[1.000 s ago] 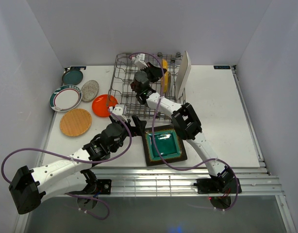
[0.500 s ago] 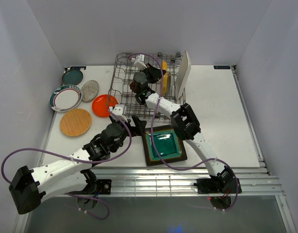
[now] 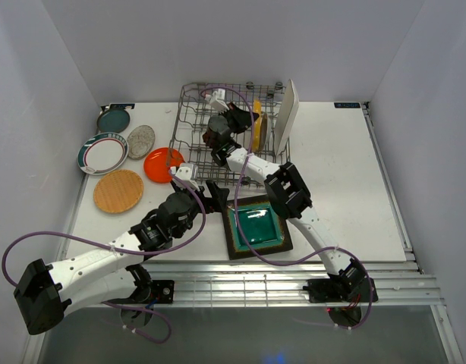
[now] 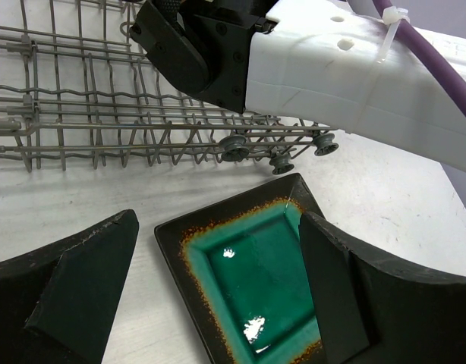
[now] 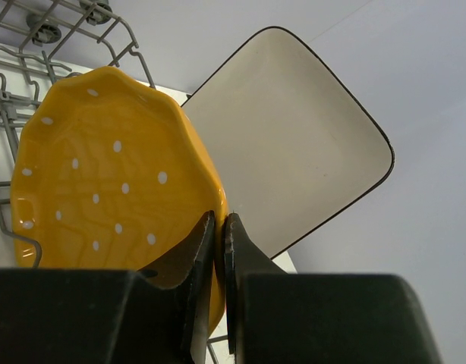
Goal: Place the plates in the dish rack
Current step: Insert the plate into the dish rack.
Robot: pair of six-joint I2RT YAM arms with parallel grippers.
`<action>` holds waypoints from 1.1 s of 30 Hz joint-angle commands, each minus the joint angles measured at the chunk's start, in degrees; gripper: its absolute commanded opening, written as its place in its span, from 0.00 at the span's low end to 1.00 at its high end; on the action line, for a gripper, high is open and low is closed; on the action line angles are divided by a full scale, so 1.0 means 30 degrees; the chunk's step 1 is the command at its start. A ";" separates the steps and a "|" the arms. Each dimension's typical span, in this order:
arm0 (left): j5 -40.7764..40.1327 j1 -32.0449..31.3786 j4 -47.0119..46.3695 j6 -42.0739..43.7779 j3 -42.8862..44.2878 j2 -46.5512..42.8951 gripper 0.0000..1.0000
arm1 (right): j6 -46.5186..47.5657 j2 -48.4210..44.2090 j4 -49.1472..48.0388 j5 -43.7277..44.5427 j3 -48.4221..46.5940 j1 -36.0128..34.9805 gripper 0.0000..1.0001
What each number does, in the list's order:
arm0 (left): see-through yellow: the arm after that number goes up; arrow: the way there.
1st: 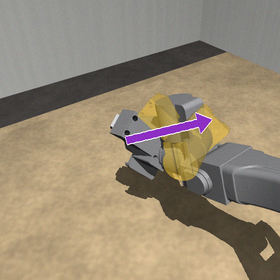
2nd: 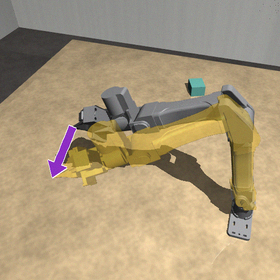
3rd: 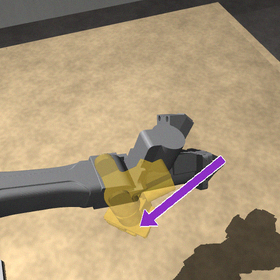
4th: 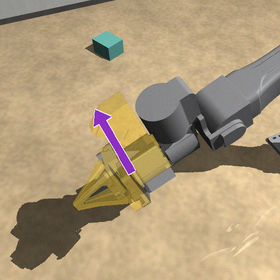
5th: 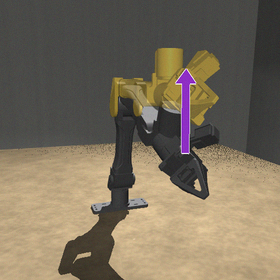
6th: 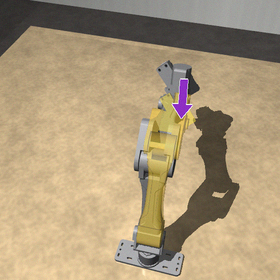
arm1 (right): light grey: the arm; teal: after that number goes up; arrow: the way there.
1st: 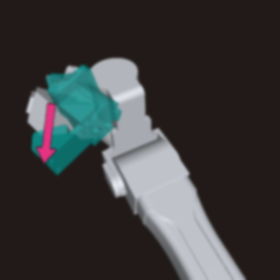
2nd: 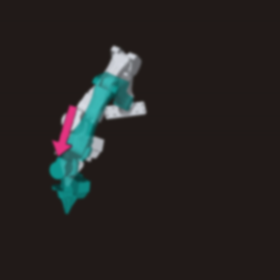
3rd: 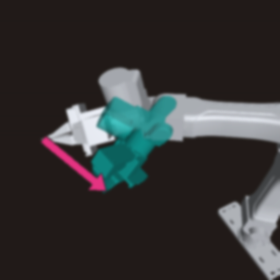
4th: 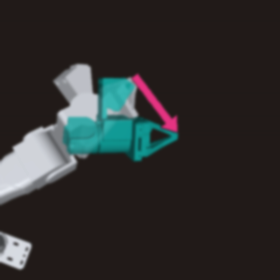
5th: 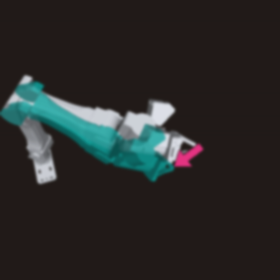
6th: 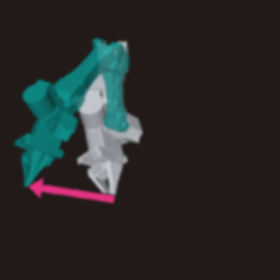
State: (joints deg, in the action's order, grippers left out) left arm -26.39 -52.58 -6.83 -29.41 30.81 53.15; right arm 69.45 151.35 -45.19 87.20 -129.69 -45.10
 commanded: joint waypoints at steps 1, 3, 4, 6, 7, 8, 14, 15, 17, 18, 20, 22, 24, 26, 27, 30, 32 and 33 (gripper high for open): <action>-0.0050 0.0065 0.0079 -0.0070 0.0483 -0.0313 0.98 | -0.0007 -0.0381 -0.2543 0.0875 -0.0541 -0.0493 0.09; -0.0050 0.0065 0.0050 -0.0070 0.0483 -0.0342 0.98 | 0.0344 -0.0323 -0.3270 0.0992 -0.0511 -0.0493 0.09; -0.0050 0.0065 0.0050 -0.0070 0.0454 -0.0313 0.98 | 0.0839 -0.0294 -0.3567 0.1109 -0.0424 -0.0493 0.09; -0.0050 0.0065 0.0050 -0.0070 0.0483 -0.0284 0.98 | 0.1165 -0.0264 -0.3919 0.1168 -0.0365 -0.0493 0.10; -0.0050 0.0065 0.0050 -0.0041 0.0483 -0.0312 0.98 | 0.1340 -0.0264 -0.4269 0.1226 -0.0277 -0.0493 0.11; -0.0050 0.0065 0.0079 -0.0041 0.0483 -0.0313 0.98 | 0.1429 -0.0264 -0.4273 0.1227 -0.0247 -0.0493 0.13; -0.0080 0.0094 0.0079 -0.0041 0.0483 -0.0283 0.98 | 0.1605 -0.0323 -0.4419 0.1314 -0.0247 -0.0493 0.21; -0.0109 0.0065 0.0079 -0.0041 0.0483 -0.0312 0.98 | 0.1664 -0.0323 -0.4448 0.1315 -0.0276 -0.0493 0.24; -0.0138 0.0065 0.0109 -0.0041 0.0483 -0.0400 0.98 | 0.1723 -0.0352 -0.4477 0.1286 -0.0305 -0.0493 0.24; -0.0138 0.0065 0.0109 -0.0041 0.0454 -0.0430 0.98 | 0.1781 -0.0410 -0.4449 0.1285 -0.0306 -0.0493 0.25; -0.0138 0.0094 0.0080 -0.0041 0.0425 -0.0517 0.98 | 0.1840 -0.0469 -0.4449 0.1285 -0.0306 -0.0493 0.28; -0.0167 0.0065 0.0079 -0.0012 0.0424 -0.0576 0.98 | 0.1928 -0.0556 -0.4507 0.1256 -0.0335 -0.0493 0.30; -0.0138 0.0094 0.0079 -0.0012 0.0424 -0.0547 0.98 | 0.2044 -0.0586 -0.4536 0.1256 -0.0335 -0.0464 0.34; -0.0167 0.0094 0.0109 -0.0012 0.0424 -0.0547 0.98 | 0.2133 -0.0703 -0.4624 0.1256 -0.0247 -0.0464 0.39; -0.0167 0.0065 0.0109 -0.0012 0.0453 -0.0518 0.98 | 0.2191 -0.0732 -0.4740 0.1256 -0.0218 -0.0464 0.40; -0.0196 0.0094 0.0109 -0.0012 0.0454 -0.0576 0.98 | 0.2367 -0.0850 -0.4859 0.1256 -0.0130 -0.0464 0.48; -0.0167 0.0094 0.0109 -0.0012 0.0424 -0.0576 0.98 | 0.2396 -0.0850 -0.4888 0.1256 -0.0130 -0.0464 0.48; -0.0167 0.0065 0.0109 -0.0012 0.0453 -0.0576 0.98 | 0.2455 -0.0879 -0.4917 0.1227 -0.0130 -0.0464 0.51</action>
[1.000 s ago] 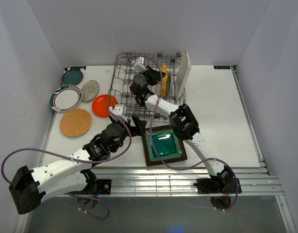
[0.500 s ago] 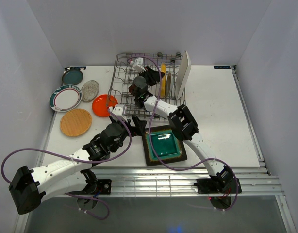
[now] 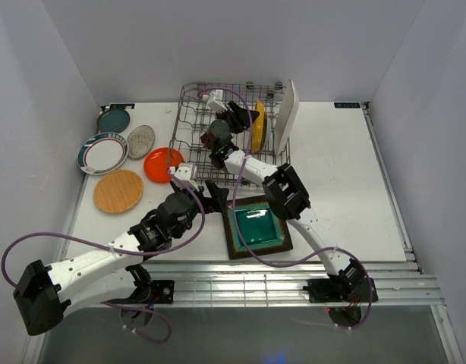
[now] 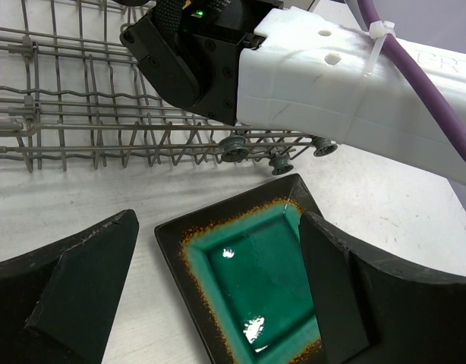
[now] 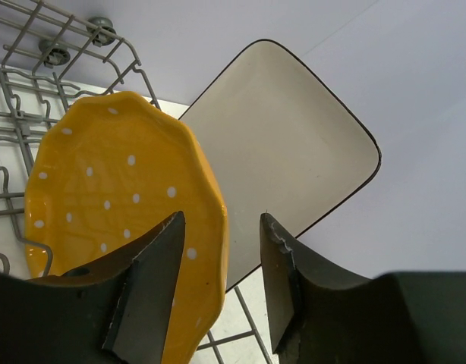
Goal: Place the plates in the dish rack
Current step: Insert the plate into the dish rack.
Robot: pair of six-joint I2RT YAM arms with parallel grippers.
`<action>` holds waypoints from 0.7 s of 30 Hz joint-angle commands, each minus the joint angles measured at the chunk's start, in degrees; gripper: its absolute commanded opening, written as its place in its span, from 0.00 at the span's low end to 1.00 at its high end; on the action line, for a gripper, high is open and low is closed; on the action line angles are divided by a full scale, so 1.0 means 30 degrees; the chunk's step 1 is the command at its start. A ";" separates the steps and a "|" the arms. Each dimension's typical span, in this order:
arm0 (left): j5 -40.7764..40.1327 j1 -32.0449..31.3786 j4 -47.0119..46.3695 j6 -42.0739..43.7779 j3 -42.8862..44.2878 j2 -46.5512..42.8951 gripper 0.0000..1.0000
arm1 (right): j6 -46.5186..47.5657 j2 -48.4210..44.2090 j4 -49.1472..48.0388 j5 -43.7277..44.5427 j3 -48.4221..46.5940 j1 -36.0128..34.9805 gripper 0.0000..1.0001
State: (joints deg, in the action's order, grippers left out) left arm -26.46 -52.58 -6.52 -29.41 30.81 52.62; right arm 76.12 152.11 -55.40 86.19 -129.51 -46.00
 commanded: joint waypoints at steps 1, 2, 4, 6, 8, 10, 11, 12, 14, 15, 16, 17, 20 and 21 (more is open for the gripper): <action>-0.0146 0.0065 0.0007 -0.0012 0.0425 -0.0431 0.98 | 0.0262 -0.1134 -0.1602 0.1562 -0.0188 -0.0165 0.52; -0.0175 0.0065 0.0036 -0.0012 0.0424 -0.0431 0.98 | 0.0321 -0.1163 -0.1603 0.1533 -0.0188 -0.0194 0.53; -0.0175 0.0094 0.0007 -0.0012 0.0424 -0.0431 0.98 | 0.0408 -0.1163 -0.1632 0.1562 -0.0159 -0.0166 0.53; -0.0146 0.0094 0.0007 -0.0012 0.0424 -0.0373 0.98 | 0.0584 -0.1163 -0.1895 0.1562 -0.0100 -0.0136 0.53; -0.0175 0.0094 0.0007 -0.0012 0.0454 -0.0373 0.98 | 0.0789 -0.1251 -0.2215 0.1562 -0.0013 -0.0078 0.53; -0.0146 0.0065 0.0007 0.0018 0.0424 -0.0372 0.98 | 0.0965 -0.1339 -0.2305 0.1562 0.0075 -0.0078 0.53; -0.0204 0.0065 -0.0022 0.0018 0.0424 -0.0343 0.98 | 0.1053 -0.1339 -0.2451 0.1562 0.0133 -0.0049 0.53; -0.0175 0.0094 0.0007 0.0018 0.0424 -0.0343 0.98 | 0.1141 -0.1397 -0.2481 0.1562 0.0134 -0.0048 0.53; -0.0175 0.0065 -0.0022 0.0018 0.0424 -0.0343 0.98 | 0.1229 -0.1514 -0.2540 0.1562 0.0163 0.0010 0.56; -0.0175 0.0094 -0.0022 0.0018 0.0424 -0.0314 0.98 | 0.1287 -0.1573 -0.2598 0.1533 0.0163 0.0010 0.56; -0.0175 0.0065 -0.0023 0.0018 0.0424 -0.0343 0.98 | 0.1317 -0.1603 -0.2570 0.1533 0.0163 0.0010 0.58; -0.0204 0.0094 -0.0023 0.0018 0.0424 -0.0314 0.98 | 0.1346 -0.1690 -0.2599 0.1533 0.0163 0.0010 0.59; -0.0233 0.0065 -0.0023 0.0047 0.0453 -0.0285 0.98 | 0.1405 -0.1925 -0.2687 0.1503 0.0222 0.0010 0.64; -0.0204 0.0065 -0.0023 0.0047 0.0454 -0.0313 0.98 | 0.1434 -0.1983 -0.2716 0.1503 0.0251 0.0010 0.64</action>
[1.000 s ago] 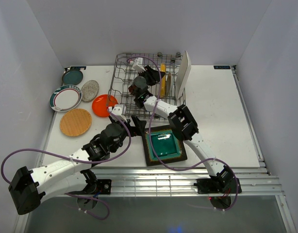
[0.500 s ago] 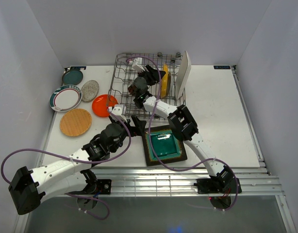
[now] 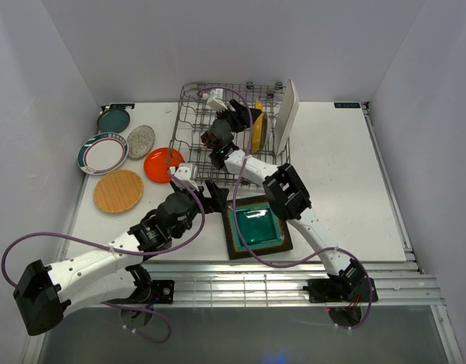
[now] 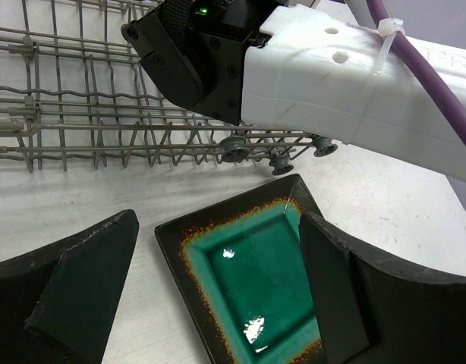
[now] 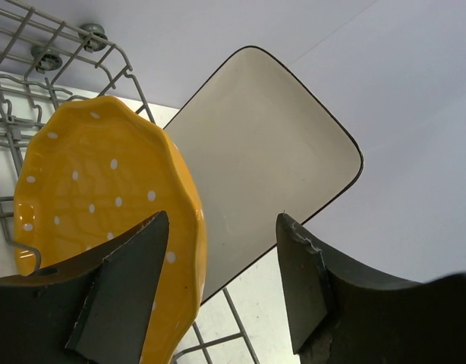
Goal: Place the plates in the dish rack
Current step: Insert the plate into the dish rack, then pick up the plate from the corner of the board.
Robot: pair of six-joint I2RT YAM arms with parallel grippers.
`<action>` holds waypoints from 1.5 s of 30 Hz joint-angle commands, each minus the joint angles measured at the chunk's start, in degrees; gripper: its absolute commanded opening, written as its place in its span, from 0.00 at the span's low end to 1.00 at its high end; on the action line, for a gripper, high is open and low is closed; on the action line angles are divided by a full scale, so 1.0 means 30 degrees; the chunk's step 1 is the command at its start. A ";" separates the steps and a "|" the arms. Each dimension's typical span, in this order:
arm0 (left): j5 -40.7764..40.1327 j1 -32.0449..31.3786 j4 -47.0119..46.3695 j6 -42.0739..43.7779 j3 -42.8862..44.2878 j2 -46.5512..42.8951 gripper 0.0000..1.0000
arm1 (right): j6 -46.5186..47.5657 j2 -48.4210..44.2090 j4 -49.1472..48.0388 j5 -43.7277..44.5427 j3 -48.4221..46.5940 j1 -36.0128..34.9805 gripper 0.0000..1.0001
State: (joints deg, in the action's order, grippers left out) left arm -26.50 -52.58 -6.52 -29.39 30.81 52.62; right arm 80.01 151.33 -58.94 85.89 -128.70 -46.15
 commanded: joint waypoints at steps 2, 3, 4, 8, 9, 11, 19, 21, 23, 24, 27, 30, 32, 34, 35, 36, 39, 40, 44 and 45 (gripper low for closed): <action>-0.0219 0.0065 0.0007 0.0040 0.0454 -0.0343 0.98 | 0.0283 -0.1867 -0.1536 0.1576 -0.0106 0.0061 0.65; -0.0248 0.0065 0.0007 0.0040 0.0425 -0.0372 0.98 | 0.0284 -0.1984 -0.1536 0.1518 -0.0135 0.0061 0.65; -0.0335 0.0065 0.0094 0.0011 0.0424 -0.0430 0.98 | 0.0284 -0.2043 -0.1565 0.1460 -0.0136 0.0061 0.66; -0.0629 0.0065 -0.0343 -0.0165 -0.0130 -0.1803 0.98 | 0.0313 -0.2424 -0.1507 0.1167 -0.0165 0.0061 0.66; -0.0629 0.0094 -0.0519 -0.0165 -0.0625 -0.2330 0.98 | 0.0313 -0.2483 -0.1420 0.1108 -0.0252 0.0061 0.66; -0.0921 0.0065 -0.0813 -0.0253 -0.1126 -0.3853 0.98 | 0.0313 -0.2541 -0.1215 0.0991 -0.0428 0.0061 0.66; -0.1654 0.0065 -0.1341 -0.0370 -0.2329 -0.6290 0.98 | -0.0622 -0.3770 -0.0395 0.0346 0.0068 -0.0114 0.66; -0.1654 0.0094 -0.1312 -0.0370 -0.2301 -0.6144 0.98 | -0.1091 -0.4240 0.0307 0.0025 0.0332 -0.0202 0.66; -0.1683 0.0094 -0.1341 -0.0370 -0.2271 -0.6056 0.98 | -0.1998 -0.4620 0.0893 -0.0297 0.0713 -0.0348 0.66; -0.1655 0.0094 -0.1341 -0.0370 -0.2271 -0.6056 0.98 | -0.2465 -0.4941 0.1737 -0.0357 0.0801 -0.0407 0.67; -0.1684 0.0094 -0.1341 -0.0370 -0.2300 -0.6143 0.98 | -0.4280 -0.5821 0.3492 -0.0796 0.1386 -0.0611 0.67; -0.1742 0.0065 -0.1341 -0.0370 -0.2359 -0.6290 0.98 | -0.7352 -0.7050 0.5545 -0.1557 0.2352 -0.0816 0.67; -0.1801 0.0094 -0.1370 -0.0370 -0.2330 -0.6232 0.98 | -1.1871 -0.8247 0.9814 -0.2577 0.2762 -0.0876 0.67; -0.1801 0.0065 -0.1312 -0.0370 -0.2301 -0.6144 0.98 | -1.6129 -0.8984 1.4231 -0.3778 0.2532 -0.0905 0.67; -0.1801 0.0094 -0.1341 -0.0370 -0.2329 -0.6144 0.98 | -1.9197 -0.9712 1.7619 -0.4916 0.2530 -0.0847 0.67; -0.1801 0.0065 -0.1341 -0.0370 -0.2301 -0.6144 0.98 | -2.0069 -1.0038 1.8494 -0.5334 0.2704 -0.0818 0.67; -0.1860 0.0065 -0.1341 -0.0370 -0.2300 -0.6085 0.98 | -2.1447 -1.1065 1.9379 -0.6361 0.3727 -0.0760 0.69; -0.1889 0.0094 -0.1341 -0.0341 -0.2271 -0.6027 0.98 | -2.1889 -1.1299 1.9614 -0.6653 0.3877 -0.0730 0.69; -0.1889 0.0065 -0.1341 -0.0370 -0.2212 -0.5822 0.98 | -2.3794 -1.3373 2.0876 -0.8583 0.5631 -0.0438 0.72; -0.1889 0.0065 -0.1312 -0.0370 -0.2183 -0.5821 0.98 | -2.4494 -1.3817 2.0876 -0.8967 0.6680 -0.0292 0.73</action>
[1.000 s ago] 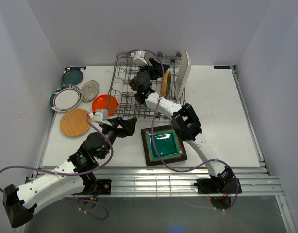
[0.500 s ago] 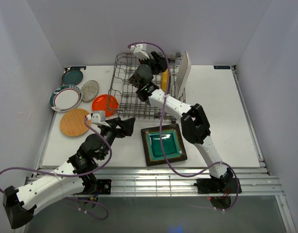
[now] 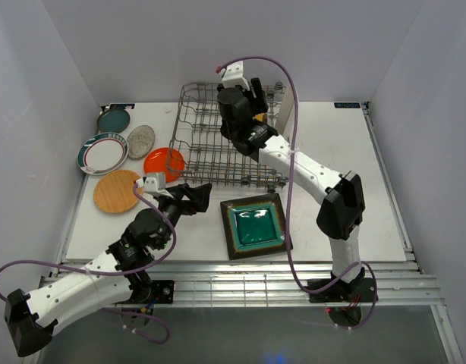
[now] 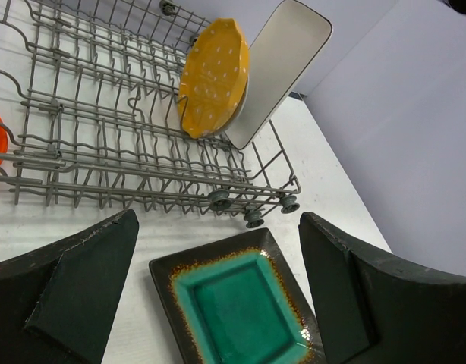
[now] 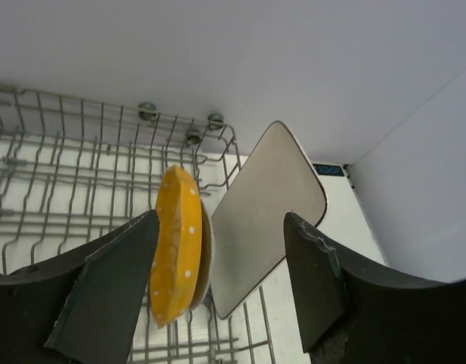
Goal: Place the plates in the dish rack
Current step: Pick up the plate from the corner of the board.
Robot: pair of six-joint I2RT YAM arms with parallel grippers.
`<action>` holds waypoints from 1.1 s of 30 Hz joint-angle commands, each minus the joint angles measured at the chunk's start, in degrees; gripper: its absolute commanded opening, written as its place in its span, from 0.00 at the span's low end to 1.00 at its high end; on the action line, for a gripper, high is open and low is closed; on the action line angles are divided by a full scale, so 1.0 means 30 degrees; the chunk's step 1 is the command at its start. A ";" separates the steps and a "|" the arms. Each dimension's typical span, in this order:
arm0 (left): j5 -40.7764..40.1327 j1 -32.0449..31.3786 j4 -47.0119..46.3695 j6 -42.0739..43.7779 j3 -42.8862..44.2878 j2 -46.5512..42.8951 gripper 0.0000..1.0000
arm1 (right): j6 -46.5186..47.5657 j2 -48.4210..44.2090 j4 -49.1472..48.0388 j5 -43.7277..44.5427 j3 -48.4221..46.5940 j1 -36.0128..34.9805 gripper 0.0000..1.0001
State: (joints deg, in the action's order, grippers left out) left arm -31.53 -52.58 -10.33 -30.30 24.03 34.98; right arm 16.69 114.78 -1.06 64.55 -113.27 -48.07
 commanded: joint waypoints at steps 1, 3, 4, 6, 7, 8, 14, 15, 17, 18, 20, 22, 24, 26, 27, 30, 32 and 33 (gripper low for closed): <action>-0.0213 0.0065 -0.0044 -0.0093 0.0075 0.0058 0.98 | -0.3685 -0.2132 0.1584 -0.2266 0.2069 0.0438 0.73; -0.0097 0.0065 -0.0073 -0.0210 0.0046 0.0145 0.98 | -0.4213 -0.3423 0.1584 -0.3322 0.3007 0.0817 0.74; -0.0096 0.0065 -0.0073 -0.0211 0.0104 0.0204 0.98 | -0.4621 -0.3862 0.1642 -0.3673 0.3853 0.0965 0.76; -0.0038 0.0065 -0.0073 -0.0240 0.0134 0.0350 0.98 | -0.5092 -0.5151 0.1788 -0.4698 0.4590 0.1403 0.78; -0.0066 0.0065 -0.0073 -0.0240 0.0134 0.0467 0.98 | -0.5268 -0.5648 0.1876 -0.4934 0.5000 0.1493 0.79; -0.0067 0.0065 -0.0073 -0.0240 0.0163 0.0526 0.98 | -0.5415 -0.6668 0.1877 -0.5197 0.5932 0.1581 0.80; -0.0418 0.0065 -0.0044 -0.0182 0.0163 0.0469 0.98 | -0.7607 -1.1178 0.1789 -0.6078 1.0412 0.2430 0.85; -0.0505 0.0065 -0.0044 -0.0153 0.0134 0.0468 0.98 | -0.7932 -1.1712 0.1731 -0.6195 1.0975 0.2547 0.86; -0.0594 0.0065 -0.0044 -0.0123 0.0046 0.0381 0.98 | -0.8431 -1.3435 0.1411 -0.6545 1.2785 0.2578 0.86; -0.0652 0.0094 -0.0044 -0.0123 0.0046 0.0380 0.98 | -0.8869 -1.3997 0.1234 -0.6634 1.3435 0.2549 0.89; -0.0740 0.0065 -0.0044 -0.0094 0.0017 0.0409 0.98 | -0.9252 -1.5632 0.0795 -0.6868 1.4753 0.2578 0.91; -0.0770 0.0094 -0.0044 -0.0094 0.0046 0.0468 0.98 | -0.9690 -1.6692 -0.0050 -0.6986 1.6600 0.2578 0.95; -0.0828 0.0065 -0.0044 -0.0094 0.0046 0.0614 0.98 | -1.0131 -1.7983 -0.0465 -0.7221 1.8148 0.2578 0.98; -0.1032 0.0065 -0.0044 -0.0035 0.0075 0.0673 0.98 | -1.0892 -1.9122 -0.0584 -0.7426 1.9091 0.2577 0.97; -0.1120 0.0065 -0.0044 -0.0035 0.0075 0.0760 0.98 | -1.1214 -1.9507 -0.0613 -0.7484 1.9560 0.2578 0.96; -0.1442 0.0065 -0.0044 0.0023 0.0075 0.0849 0.98 | -1.1743 -2.1089 -0.1723 -0.8011 2.1961 0.2578 0.96; -0.1648 0.0094 -0.0044 0.0052 0.0076 0.0907 0.98 | -1.2529 -2.2261 -0.2486 -0.8303 2.3399 0.2578 0.96; -0.1852 0.0065 -0.0015 0.0082 0.0075 0.0937 0.98 | -1.2564 -2.2554 -0.2749 -0.8595 2.3721 0.2578 0.96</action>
State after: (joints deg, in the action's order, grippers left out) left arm -34.89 -52.58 -10.35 -30.70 24.03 37.76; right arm -16.80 50.17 -2.37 40.69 -44.18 -40.34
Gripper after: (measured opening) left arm 0.978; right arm 0.959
